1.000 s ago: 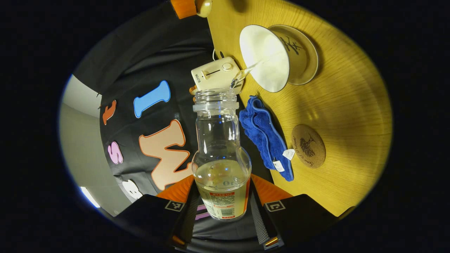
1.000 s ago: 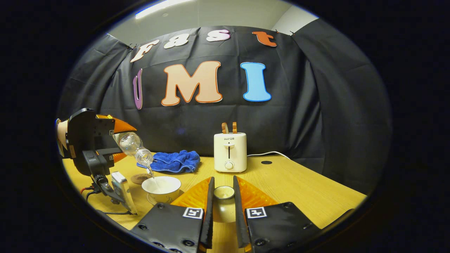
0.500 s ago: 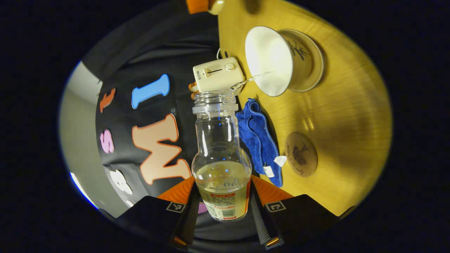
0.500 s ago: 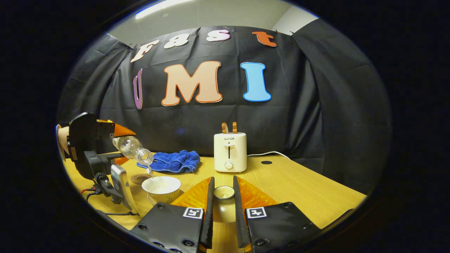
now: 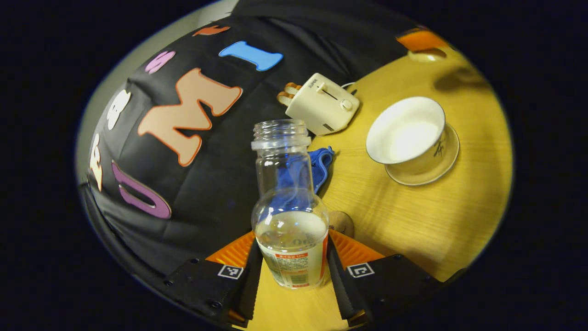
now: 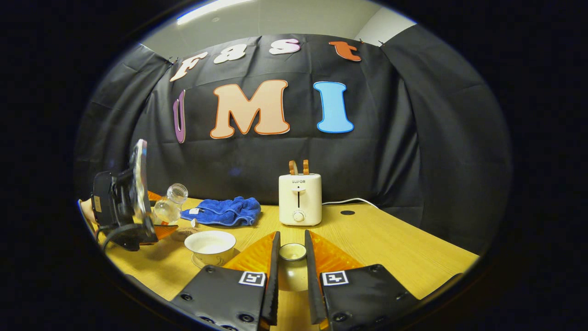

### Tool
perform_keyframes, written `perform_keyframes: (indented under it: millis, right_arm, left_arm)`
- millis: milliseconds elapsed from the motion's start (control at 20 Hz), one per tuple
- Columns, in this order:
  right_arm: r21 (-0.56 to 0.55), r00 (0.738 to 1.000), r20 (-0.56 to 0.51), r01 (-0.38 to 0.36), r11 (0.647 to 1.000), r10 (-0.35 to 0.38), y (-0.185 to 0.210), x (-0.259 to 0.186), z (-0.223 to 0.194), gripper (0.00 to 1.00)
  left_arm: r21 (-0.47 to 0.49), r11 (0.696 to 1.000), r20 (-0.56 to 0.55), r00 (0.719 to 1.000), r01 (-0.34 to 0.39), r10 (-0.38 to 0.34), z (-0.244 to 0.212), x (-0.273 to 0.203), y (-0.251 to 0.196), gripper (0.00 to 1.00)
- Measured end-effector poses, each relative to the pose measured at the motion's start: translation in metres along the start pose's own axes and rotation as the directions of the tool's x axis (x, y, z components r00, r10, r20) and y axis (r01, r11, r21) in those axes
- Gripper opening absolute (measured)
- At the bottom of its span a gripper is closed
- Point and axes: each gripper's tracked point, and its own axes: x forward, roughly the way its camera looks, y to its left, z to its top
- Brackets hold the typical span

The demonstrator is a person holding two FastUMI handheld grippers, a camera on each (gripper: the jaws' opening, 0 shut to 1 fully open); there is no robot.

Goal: Open the teacup lid with one hand, grasp the water bottle and pour water into the teacup with the other hand; after pouring, place the water bottle on the coaster and then close the teacup lid.

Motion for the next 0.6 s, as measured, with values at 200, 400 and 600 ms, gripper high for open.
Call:
perform_keyframes:
  millis: [200,400,600]
  right_arm:
    - [0.0,1.0,0.001,0.007,1.0,-0.007,-0.001,0.0,0.001,0.3]
    - [0.0,1.0,0.0,0.008,1.0,-0.008,-0.001,0.0,0.0,0.3]
    - [0.0,1.0,0.001,0.008,1.0,-0.008,-0.001,0.0,0.0,0.3]
  left_arm:
    - [-0.235,0.972,0.063,0.997,-0.024,0.04,0.013,-0.003,0.025,0.66]
    - [-0.438,0.898,0.111,0.988,-0.048,0.107,0.022,0.003,0.055,0.66]
    - [-0.634,0.773,0.13,0.987,0.007,0.098,0.022,0.017,0.054,0.65]
